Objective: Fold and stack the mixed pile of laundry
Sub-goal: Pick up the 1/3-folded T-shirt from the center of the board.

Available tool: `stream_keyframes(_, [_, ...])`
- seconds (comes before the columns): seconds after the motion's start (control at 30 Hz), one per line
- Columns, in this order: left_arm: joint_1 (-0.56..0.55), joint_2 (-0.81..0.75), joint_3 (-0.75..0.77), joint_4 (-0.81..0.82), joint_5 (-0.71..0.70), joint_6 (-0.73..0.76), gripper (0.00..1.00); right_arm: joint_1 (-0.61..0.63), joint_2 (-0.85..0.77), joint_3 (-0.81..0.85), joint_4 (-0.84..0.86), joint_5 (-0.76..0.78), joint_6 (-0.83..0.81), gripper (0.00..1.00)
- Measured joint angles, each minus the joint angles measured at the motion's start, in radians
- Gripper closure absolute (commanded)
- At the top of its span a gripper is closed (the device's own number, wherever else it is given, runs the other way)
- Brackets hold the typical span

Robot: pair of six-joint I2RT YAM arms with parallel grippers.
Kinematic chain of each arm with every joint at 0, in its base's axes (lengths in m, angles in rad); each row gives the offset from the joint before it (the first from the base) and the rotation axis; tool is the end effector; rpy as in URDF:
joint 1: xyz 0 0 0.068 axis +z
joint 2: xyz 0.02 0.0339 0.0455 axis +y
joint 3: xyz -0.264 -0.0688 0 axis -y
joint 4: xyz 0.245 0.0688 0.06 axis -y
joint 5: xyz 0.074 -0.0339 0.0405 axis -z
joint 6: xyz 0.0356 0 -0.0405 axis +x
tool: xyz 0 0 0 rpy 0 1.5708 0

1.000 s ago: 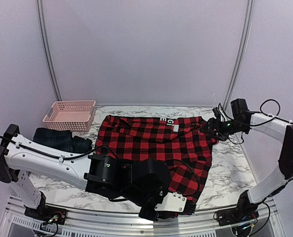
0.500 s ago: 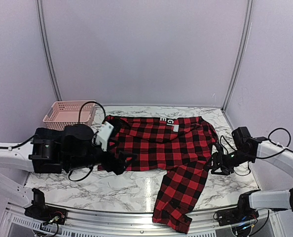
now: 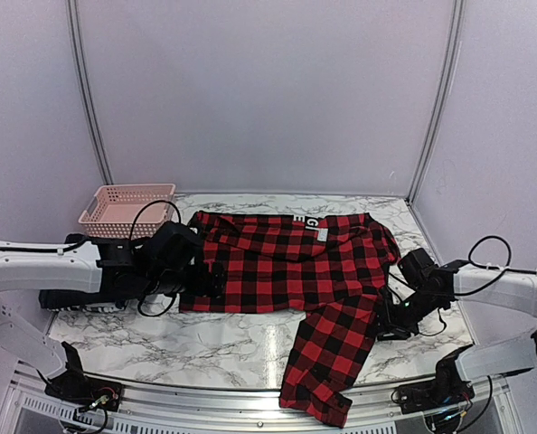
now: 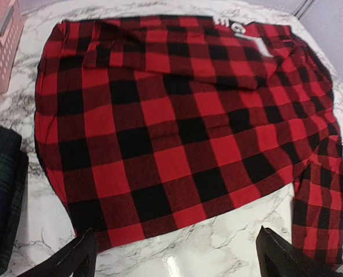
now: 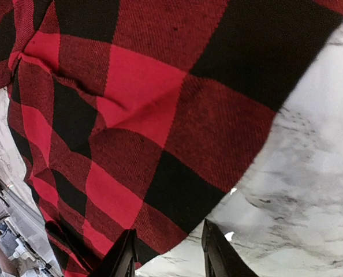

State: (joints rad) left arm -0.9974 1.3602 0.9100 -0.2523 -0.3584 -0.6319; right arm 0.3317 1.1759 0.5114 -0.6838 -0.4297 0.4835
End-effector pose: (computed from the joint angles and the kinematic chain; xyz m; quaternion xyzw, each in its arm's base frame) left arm 0.1697 -0.2397 0.2497 0.0885 0.8915 -0.1902 0.4016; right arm 0.1576 0.0700 0.1496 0.0500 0.9700 0.2375 0.0156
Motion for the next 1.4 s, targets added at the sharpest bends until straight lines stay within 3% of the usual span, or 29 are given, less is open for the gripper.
stream_keyframes(0.23, [0.051,0.032,0.0,-0.109,0.008,-0.116,0.02,0.101,0.085,0.048,0.071,0.084,0.068,0.79])
stream_keyframes(0.4, [0.081,0.031,-0.026,-0.145,0.018,-0.194,0.17,0.132,0.108,0.056,0.106,0.131,0.116,1.0])
stream_keyframes(0.6, [0.093,0.04,-0.069,-0.172,0.08,-0.269,0.36,0.138,0.101,0.063,0.097,0.153,0.134,1.0])
stream_keyframes(0.8, [0.119,0.069,-0.095,-0.168,0.124,-0.311,0.38,0.138,0.063,0.063,0.085,0.151,0.133,1.0])
stream_keyframes(1.13, [0.175,0.188,-0.103,-0.137,0.191,-0.328,0.52,0.138,0.028,0.071,0.081,0.151,0.129,1.0])
stream_keyframes(1.4, [0.182,0.234,-0.097,-0.085,0.211,-0.311,0.86,0.138,0.023,0.077,0.076,0.152,0.122,1.0])
